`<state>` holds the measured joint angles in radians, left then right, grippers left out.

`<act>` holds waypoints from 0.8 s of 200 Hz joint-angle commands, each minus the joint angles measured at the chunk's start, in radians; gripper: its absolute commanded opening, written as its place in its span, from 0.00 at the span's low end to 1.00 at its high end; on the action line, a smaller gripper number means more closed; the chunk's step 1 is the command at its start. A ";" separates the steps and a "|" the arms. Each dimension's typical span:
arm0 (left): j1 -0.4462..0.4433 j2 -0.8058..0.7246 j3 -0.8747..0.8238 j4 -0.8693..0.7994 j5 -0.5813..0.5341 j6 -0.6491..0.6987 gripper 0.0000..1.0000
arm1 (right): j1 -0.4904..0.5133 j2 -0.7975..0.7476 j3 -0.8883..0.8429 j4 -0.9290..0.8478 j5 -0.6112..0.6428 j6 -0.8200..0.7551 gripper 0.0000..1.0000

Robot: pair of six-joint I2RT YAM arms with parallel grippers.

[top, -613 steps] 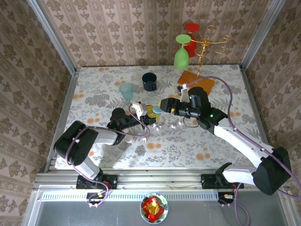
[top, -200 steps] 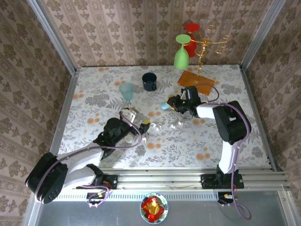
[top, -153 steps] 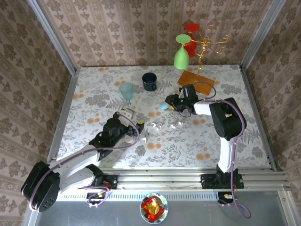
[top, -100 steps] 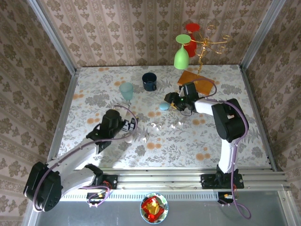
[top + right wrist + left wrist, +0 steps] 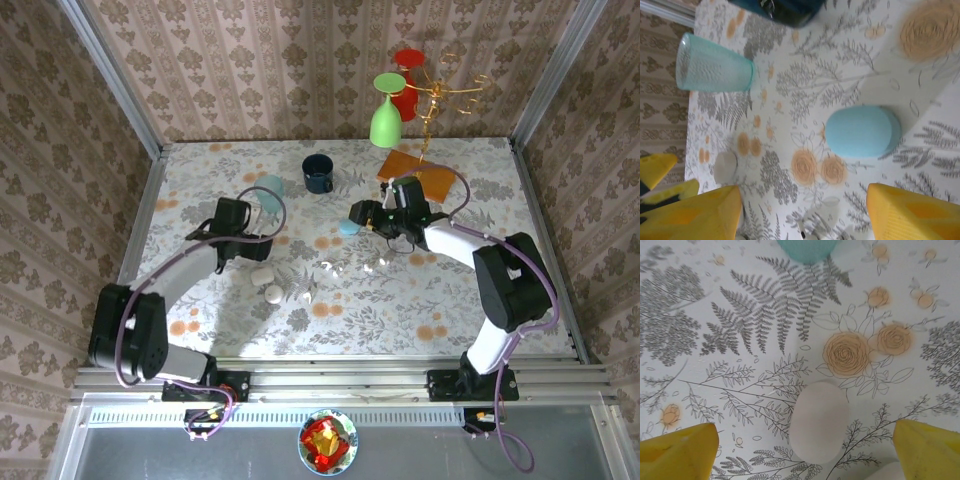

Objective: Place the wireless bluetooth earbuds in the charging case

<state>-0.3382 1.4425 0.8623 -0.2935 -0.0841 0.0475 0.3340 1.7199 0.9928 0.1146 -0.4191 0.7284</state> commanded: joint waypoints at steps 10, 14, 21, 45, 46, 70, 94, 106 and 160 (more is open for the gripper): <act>0.013 0.090 0.085 -0.101 0.072 0.087 0.84 | 0.002 -0.069 -0.042 -0.029 0.018 -0.024 0.68; 0.013 0.103 0.093 -0.106 0.079 0.089 0.83 | 0.002 -0.076 -0.046 -0.029 0.021 -0.024 0.68; 0.014 0.126 0.104 -0.113 0.082 0.093 0.82 | 0.003 -0.087 -0.053 -0.031 0.026 -0.025 0.69; 0.020 0.190 0.132 -0.129 0.082 0.093 0.79 | 0.003 -0.131 -0.075 -0.059 0.056 -0.037 0.69; 0.021 0.192 0.133 -0.130 0.082 0.093 0.79 | 0.002 -0.133 -0.076 -0.061 0.056 -0.038 0.69; 0.028 0.247 0.160 -0.159 0.082 0.099 0.74 | 0.003 -0.179 -0.096 -0.098 0.096 -0.055 0.69; 0.028 0.287 0.175 -0.182 0.066 0.106 0.70 | 0.003 -0.233 -0.126 -0.132 0.143 -0.073 0.69; 0.028 0.301 0.179 -0.184 0.061 0.111 0.67 | 0.002 -0.254 -0.141 -0.142 0.163 -0.078 0.69; 0.024 0.308 0.194 -0.188 0.084 0.114 0.45 | 0.002 -0.317 -0.164 -0.176 0.194 -0.078 0.69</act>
<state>-0.3138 1.7523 1.0294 -0.4496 -0.0128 0.1478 0.3382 1.4487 0.8413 -0.0227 -0.2676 0.6716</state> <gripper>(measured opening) 0.485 0.690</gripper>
